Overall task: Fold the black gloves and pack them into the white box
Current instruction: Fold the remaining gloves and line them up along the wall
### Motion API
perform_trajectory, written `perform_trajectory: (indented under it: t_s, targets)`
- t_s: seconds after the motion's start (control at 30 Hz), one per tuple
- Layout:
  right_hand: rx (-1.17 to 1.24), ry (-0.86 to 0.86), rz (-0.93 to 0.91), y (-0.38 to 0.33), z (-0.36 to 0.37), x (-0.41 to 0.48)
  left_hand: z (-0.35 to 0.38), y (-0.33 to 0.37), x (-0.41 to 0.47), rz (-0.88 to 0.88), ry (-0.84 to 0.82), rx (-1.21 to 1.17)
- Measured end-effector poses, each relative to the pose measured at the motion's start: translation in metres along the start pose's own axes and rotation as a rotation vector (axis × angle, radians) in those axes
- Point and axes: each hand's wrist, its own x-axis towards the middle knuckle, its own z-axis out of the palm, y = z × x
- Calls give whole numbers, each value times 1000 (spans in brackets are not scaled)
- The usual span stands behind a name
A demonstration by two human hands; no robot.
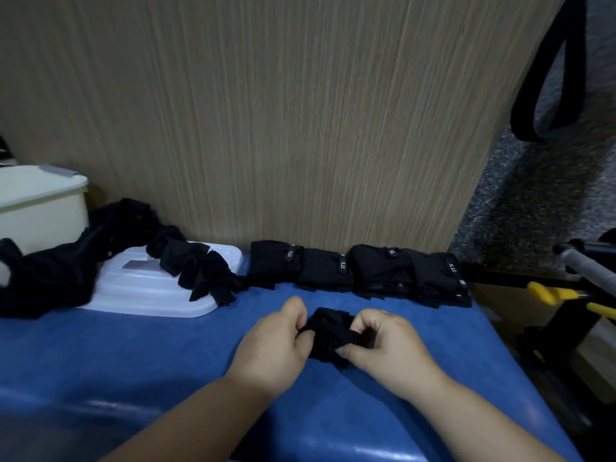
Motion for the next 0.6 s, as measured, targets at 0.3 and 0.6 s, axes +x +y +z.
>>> perform_trajectory:
  t_s: [0.3,0.6]
  targets:
    - [-258,143,101,-7,-4,0,6,6,-4,36,-58,56]
    - [297,-65,152,-2,3,3,9,3,-2,51,-113,53]
